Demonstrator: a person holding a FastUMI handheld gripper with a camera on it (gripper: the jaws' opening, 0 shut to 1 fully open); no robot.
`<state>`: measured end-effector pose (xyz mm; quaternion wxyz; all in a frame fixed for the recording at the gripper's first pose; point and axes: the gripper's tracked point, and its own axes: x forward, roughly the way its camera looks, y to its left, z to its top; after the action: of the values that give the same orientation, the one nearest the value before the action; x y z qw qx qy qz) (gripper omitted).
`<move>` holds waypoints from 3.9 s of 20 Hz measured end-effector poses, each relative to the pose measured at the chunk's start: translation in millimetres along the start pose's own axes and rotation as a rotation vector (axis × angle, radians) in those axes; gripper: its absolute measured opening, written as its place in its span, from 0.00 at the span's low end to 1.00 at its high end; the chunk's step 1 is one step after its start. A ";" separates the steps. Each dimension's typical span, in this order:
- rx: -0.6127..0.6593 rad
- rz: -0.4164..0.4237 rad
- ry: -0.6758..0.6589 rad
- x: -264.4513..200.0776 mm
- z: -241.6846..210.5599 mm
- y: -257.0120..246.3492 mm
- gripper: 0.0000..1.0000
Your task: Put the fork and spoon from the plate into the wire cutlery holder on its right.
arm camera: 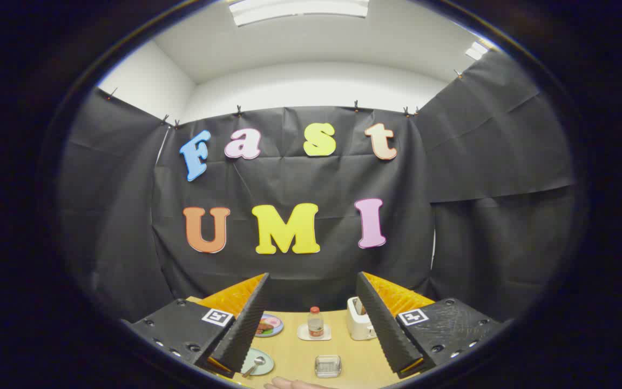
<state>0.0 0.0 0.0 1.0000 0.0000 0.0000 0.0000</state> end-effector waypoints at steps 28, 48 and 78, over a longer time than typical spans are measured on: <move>-0.042 0.088 0.374 47.0 -194.3 80.6 0.96; -0.084 0.044 0.979 67.4 -471.8 189.9 0.80; -0.038 -0.035 0.979 58.2 -401.1 123.9 0.01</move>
<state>58.2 123.9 -401.1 0.8822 -0.0181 0.4702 -0.0170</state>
